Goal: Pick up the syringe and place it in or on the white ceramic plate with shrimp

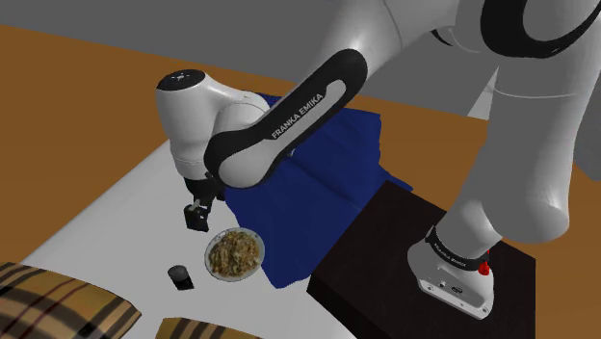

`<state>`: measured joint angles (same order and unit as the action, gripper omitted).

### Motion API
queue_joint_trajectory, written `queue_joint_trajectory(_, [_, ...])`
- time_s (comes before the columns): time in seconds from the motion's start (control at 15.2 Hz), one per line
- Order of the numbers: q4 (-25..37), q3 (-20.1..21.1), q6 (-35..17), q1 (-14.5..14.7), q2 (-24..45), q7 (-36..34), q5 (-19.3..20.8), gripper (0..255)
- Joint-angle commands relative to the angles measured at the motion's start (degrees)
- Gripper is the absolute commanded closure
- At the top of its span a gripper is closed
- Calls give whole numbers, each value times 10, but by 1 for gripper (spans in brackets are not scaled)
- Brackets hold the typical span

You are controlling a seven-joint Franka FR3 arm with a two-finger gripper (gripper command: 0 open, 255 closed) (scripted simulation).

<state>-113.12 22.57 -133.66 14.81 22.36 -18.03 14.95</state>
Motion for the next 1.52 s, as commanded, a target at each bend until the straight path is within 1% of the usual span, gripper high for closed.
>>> queue_joint_trajectory(0.0, [39, -2, 0, 21, 43, -14, 17, 0])
queue_joint_trajectory(0.33, [138, -11, 7, 70, 145, -26, 47, 0])
queue_joint_trajectory(0.66, [252, -19, 26, 118, 245, -26, 65, 0])
queue_joint_trajectory(1.12, [263, -30, -2, 126, 284, -31, 76, 0])
queue_joint_trajectory(1.45, [264, -31, -4, 126, 287, -31, 77, 0])
